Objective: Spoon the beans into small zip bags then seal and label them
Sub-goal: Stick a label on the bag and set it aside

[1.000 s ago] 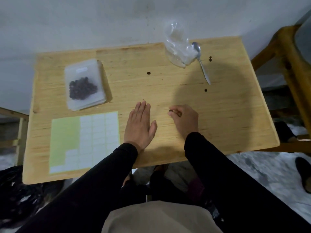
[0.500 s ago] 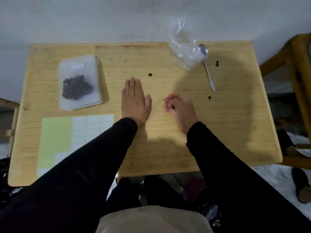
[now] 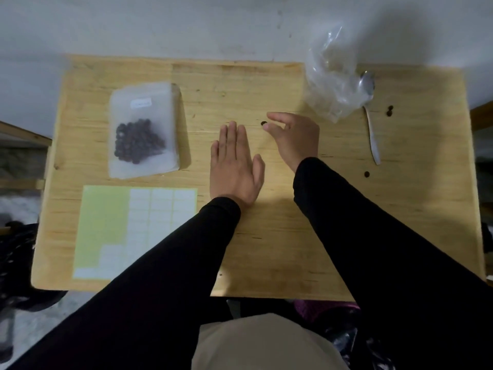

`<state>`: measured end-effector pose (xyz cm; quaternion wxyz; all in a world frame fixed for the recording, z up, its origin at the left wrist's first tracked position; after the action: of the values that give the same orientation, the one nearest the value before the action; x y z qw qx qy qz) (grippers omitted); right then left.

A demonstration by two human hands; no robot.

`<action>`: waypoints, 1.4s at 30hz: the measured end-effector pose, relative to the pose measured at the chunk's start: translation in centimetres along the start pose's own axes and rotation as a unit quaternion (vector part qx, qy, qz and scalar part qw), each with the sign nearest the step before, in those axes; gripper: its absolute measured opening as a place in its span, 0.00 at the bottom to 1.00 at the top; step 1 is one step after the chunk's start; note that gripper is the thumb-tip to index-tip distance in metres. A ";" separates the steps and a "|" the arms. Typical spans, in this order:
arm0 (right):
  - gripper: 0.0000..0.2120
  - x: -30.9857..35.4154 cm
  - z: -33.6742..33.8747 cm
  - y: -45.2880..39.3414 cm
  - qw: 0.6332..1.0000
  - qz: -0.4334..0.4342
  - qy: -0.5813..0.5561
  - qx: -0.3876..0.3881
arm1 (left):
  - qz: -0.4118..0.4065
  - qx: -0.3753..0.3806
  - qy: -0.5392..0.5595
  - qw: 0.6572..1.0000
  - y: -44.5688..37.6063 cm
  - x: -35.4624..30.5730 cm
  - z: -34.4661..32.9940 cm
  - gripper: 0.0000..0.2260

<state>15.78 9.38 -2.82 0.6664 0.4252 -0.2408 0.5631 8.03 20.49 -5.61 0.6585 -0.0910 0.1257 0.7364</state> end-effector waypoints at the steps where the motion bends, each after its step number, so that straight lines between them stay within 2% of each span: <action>1: 0.13 0.0 -0.1 -0.2 1.000 0.000 0.011 0.003 | 0.001 0.001 -0.001 1.000 0.0 0.0 0.0 0.28; 6: 0.10 -0.2 -0.8 -0.7 0.996 0.003 0.086 -0.001 | 0.004 0.002 -0.001 1.000 -0.1 0.0 0.0 0.29; 11: 0.04 -0.2 -0.6 -0.4 0.992 -0.016 0.122 -0.026 | 0.003 0.000 0.005 1.000 -0.1 0.0 0.0 0.29; 15: 0.02 -0.1 -0.9 0.1 0.993 -0.017 0.115 -0.012 | -0.001 -0.003 0.011 1.000 -0.1 0.1 -0.1 0.29; 17: 0.04 -0.2 -0.5 0.6 0.999 -0.031 0.022 -0.005 | -0.006 -0.006 0.013 1.000 0.0 0.1 -0.1 0.29; 19: 0.03 -0.6 0.1 1.6 0.988 -0.082 -0.128 0.001 | -0.010 -0.004 0.013 1.000 0.0 0.0 -0.1 0.28; 21: 0.05 -1.2 0.8 2.7 0.949 -0.142 -0.282 0.006 | -0.021 0.010 0.013 1.000 0.0 -0.1 -0.2 0.28; 23: 0.08 -1.8 1.4 4.2 0.886 -0.178 -0.428 -0.005 | -0.061 0.026 0.010 0.998 0.0 -0.6 -0.2 0.27; 25: 0.09 -2.5 2.3 5.5 0.840 -0.198 -0.504 -0.034 | -0.109 0.034 0.008 0.993 0.0 -1.4 -0.1 0.27; 26: 0.09 -3.1 2.9 6.2 0.834 -0.205 -0.509 -0.052 | -0.127 0.043 0.008 0.991 0.0 -1.9 -0.2 0.27; 29: 0.07 -5.1 5.1 7.8 0.866 -0.214 -0.437 -0.112 | -0.174 0.079 0.020 0.981 0.3 -4.6 -0.7 0.28; 34: 0.07 -9.2 9.7 9.2 0.929 -0.240 -0.178 -0.217 | -0.225 0.128 0.013 0.966 0.9 -10.2 -2.6 0.28; 37: 0.09 -10.6 12.0 9.1 0.947 -0.216 -0.077 -0.224 | -0.237 0.132 0.010 0.962 0.4 -13.1 -3.6 0.27; 42: 0.12 -11.0 13.6 7.6 0.973 -0.145 0.016 -0.178 | -0.206 0.101 0.017 0.973 0.0 -14.8 -4.4 0.25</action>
<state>7.98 -7.95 -2.25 0.8097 0.3213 -0.2624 0.4151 9.59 5.08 -5.39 0.7996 -0.0605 0.1898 0.5665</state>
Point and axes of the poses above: each hand's wrist, its own y-axis away from the middle knuckle, its own z-axis out of the back of the hand, x = y × z, the point moved 4 cm from there along -y, towards the middle knuckle, and after that the axes turned 3 degrees about -z, right-handed, at the moved point
